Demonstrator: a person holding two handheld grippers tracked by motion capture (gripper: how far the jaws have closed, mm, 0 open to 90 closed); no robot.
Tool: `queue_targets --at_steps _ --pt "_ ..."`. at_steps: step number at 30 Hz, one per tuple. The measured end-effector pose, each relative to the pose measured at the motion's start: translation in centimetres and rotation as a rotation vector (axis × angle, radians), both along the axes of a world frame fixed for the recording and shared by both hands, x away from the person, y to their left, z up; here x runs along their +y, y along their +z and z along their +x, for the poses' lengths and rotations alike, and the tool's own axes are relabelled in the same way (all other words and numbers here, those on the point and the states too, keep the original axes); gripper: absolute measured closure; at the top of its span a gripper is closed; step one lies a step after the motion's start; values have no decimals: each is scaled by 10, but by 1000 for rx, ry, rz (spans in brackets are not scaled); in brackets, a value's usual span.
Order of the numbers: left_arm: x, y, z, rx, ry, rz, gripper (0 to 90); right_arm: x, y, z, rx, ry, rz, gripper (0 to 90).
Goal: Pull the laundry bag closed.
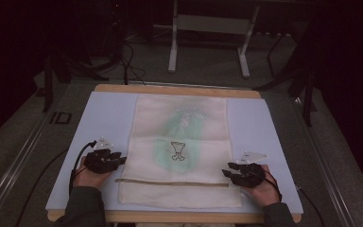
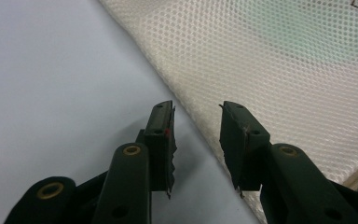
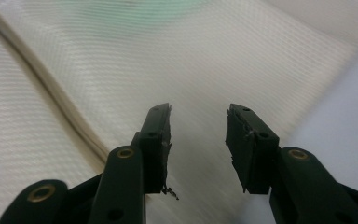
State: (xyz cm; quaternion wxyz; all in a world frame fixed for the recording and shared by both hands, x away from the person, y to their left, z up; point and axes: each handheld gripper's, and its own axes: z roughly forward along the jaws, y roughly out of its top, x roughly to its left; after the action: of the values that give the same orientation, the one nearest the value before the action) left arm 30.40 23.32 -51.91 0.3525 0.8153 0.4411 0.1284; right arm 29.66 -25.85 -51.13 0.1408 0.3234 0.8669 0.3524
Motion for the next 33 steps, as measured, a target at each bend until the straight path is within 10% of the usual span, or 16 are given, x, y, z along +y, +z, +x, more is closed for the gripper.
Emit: queue_targets --at_steps 33 --pt "-2 4 0 -18 -74 -40 715 144 4 -1 -3 350 -18 636"
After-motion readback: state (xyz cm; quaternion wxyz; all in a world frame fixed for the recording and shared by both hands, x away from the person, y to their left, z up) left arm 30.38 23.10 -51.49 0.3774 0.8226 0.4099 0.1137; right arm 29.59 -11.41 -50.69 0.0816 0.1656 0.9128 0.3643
